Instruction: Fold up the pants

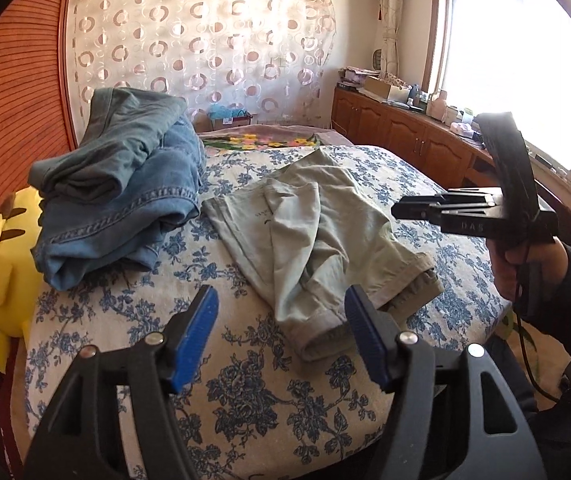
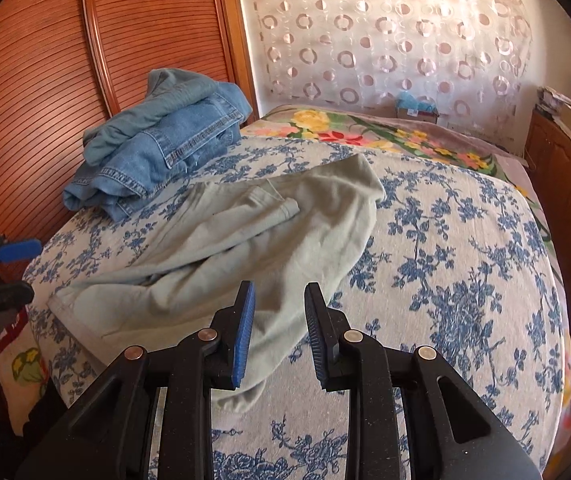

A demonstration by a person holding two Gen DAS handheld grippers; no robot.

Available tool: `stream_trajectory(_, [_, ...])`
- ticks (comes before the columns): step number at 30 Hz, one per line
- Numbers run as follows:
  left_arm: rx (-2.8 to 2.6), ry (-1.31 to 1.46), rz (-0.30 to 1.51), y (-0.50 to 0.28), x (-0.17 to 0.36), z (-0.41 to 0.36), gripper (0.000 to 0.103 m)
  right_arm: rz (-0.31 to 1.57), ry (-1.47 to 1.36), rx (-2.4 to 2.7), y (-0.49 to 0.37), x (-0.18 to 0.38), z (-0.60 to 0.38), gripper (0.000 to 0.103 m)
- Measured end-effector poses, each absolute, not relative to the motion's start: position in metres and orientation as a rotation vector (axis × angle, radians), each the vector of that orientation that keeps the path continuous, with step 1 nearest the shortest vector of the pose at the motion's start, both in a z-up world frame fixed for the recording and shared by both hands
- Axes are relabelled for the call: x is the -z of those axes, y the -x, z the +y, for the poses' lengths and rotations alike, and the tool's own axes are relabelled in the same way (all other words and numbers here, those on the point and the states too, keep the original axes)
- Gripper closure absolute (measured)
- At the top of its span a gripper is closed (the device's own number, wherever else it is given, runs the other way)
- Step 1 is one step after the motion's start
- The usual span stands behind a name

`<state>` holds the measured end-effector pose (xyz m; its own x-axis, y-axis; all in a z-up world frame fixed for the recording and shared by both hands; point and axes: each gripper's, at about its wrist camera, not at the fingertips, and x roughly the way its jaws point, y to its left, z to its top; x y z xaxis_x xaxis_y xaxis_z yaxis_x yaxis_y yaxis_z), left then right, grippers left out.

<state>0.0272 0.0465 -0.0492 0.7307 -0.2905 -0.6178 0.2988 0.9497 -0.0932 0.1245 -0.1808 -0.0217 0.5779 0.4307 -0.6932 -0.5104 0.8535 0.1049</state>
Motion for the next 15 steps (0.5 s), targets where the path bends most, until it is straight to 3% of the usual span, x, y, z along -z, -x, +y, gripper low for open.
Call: stream_trajectory(15, [0.374,-0.032,0.7,-0.081,0.053,0.01,0.038,0.798,0.061,-0.5,-0.115,0.044,-0.195,0.077])
